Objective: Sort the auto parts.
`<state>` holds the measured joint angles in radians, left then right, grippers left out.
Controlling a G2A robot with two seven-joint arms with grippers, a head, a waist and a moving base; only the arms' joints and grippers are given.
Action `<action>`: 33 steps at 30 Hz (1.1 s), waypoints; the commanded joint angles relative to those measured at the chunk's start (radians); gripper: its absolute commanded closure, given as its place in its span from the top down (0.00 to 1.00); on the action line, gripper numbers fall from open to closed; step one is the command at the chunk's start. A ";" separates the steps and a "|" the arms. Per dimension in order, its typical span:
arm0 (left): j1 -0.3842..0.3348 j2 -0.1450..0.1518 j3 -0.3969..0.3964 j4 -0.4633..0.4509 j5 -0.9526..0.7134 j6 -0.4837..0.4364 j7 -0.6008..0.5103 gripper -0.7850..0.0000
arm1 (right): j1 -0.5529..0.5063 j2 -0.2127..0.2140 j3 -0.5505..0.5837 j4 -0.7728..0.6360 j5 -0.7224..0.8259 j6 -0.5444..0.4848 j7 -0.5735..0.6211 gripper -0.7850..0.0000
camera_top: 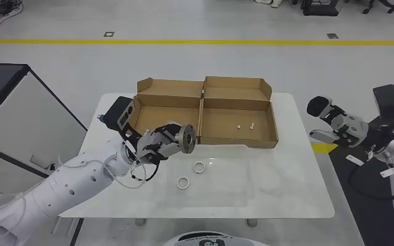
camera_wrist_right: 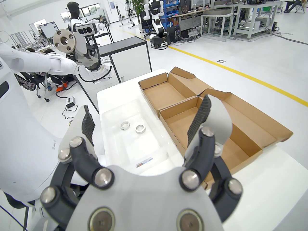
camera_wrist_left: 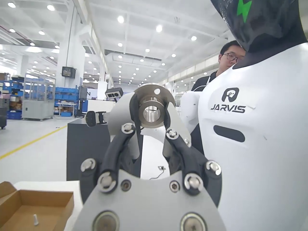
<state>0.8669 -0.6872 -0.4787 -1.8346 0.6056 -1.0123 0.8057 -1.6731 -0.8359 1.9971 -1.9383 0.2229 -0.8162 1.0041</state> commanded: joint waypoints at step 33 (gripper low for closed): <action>0.104 -0.033 -0.093 -0.147 -0.183 0.000 0.002 0.00 | 0.000 0.000 0.000 0.000 0.000 0.000 0.000 1.00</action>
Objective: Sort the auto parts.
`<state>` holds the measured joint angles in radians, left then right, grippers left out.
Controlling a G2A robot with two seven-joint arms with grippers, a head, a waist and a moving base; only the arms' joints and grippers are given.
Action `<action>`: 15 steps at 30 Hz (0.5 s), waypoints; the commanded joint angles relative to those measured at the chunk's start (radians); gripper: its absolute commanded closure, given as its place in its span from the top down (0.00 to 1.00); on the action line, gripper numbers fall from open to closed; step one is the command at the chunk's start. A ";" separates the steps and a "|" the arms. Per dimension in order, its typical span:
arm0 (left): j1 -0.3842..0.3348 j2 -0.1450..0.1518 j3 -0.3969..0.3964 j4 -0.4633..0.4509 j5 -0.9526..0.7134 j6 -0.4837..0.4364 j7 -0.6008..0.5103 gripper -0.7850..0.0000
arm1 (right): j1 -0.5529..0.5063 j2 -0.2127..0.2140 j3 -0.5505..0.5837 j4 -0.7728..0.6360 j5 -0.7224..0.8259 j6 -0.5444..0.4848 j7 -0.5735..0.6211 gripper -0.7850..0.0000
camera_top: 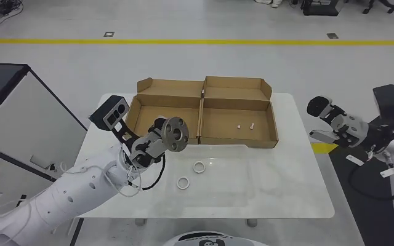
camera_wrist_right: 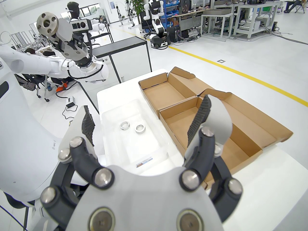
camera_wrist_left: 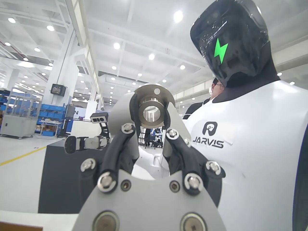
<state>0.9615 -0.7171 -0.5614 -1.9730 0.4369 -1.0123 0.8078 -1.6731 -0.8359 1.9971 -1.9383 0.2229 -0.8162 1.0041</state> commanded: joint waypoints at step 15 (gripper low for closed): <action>0.125 -0.030 -0.117 -0.050 -0.067 0.000 0.000 0.00 | 0.000 0.000 0.000 0.000 0.000 0.000 0.000 1.00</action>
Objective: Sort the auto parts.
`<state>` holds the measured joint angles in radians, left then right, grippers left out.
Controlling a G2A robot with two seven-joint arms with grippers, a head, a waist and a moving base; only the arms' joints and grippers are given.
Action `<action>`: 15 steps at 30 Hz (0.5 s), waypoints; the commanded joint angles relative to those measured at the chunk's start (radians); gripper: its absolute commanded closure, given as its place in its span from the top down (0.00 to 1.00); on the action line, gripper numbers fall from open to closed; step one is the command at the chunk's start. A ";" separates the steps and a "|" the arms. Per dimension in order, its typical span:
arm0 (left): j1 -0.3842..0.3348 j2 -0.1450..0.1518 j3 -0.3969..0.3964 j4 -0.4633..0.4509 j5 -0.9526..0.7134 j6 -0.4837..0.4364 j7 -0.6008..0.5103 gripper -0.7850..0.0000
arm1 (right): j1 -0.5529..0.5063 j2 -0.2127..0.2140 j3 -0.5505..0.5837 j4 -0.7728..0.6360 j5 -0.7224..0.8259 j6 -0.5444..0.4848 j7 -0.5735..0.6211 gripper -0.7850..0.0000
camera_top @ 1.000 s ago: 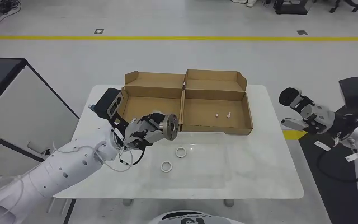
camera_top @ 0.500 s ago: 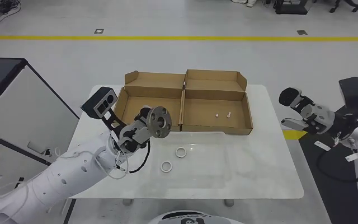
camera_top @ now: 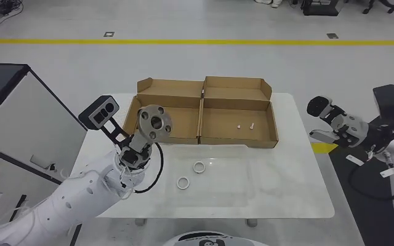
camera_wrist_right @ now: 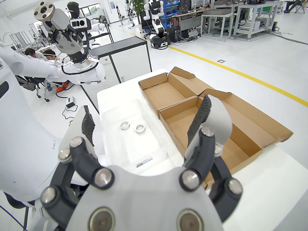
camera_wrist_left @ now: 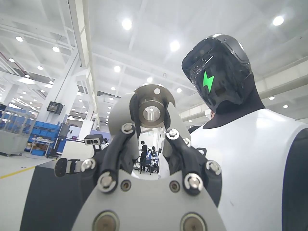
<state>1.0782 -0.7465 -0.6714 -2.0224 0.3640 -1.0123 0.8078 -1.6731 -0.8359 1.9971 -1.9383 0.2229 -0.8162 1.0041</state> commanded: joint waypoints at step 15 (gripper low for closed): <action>0.045 0.036 -0.039 0.045 0.169 0.000 -0.018 0.00 | 0.000 0.000 0.000 0.000 0.000 0.000 0.000 1.00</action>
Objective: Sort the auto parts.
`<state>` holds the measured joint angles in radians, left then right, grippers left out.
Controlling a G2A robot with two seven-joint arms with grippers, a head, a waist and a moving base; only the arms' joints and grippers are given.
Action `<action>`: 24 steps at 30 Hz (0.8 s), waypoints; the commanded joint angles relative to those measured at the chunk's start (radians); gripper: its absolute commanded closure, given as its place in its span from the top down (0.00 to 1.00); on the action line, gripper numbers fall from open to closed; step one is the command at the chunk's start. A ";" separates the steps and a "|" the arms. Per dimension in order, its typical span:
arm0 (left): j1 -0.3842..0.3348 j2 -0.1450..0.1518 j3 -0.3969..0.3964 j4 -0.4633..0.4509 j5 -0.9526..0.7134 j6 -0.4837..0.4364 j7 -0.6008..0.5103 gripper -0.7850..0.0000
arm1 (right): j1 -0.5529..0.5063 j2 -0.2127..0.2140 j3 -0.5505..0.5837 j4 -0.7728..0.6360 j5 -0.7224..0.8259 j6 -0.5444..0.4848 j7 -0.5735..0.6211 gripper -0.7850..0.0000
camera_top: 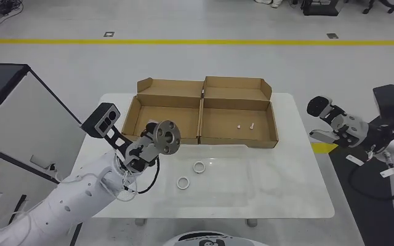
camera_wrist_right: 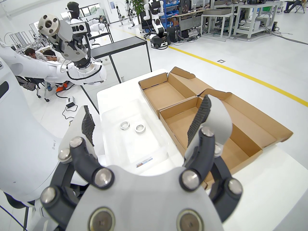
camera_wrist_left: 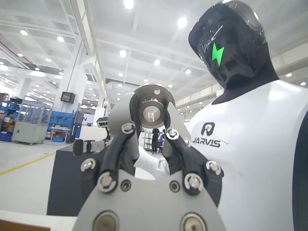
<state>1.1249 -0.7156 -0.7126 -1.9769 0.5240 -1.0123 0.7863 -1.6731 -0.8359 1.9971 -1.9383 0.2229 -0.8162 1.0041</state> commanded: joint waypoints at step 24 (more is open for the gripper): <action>0.086 -0.008 -0.076 -0.163 -0.241 0.000 0.021 0.00 | 0.000 0.000 0.000 0.000 0.000 0.000 0.000 1.00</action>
<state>1.2068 -0.7239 -0.7857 -2.1445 0.2687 -1.0123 0.8078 -1.6731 -0.8359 1.9971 -1.9383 0.2229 -0.8162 1.0041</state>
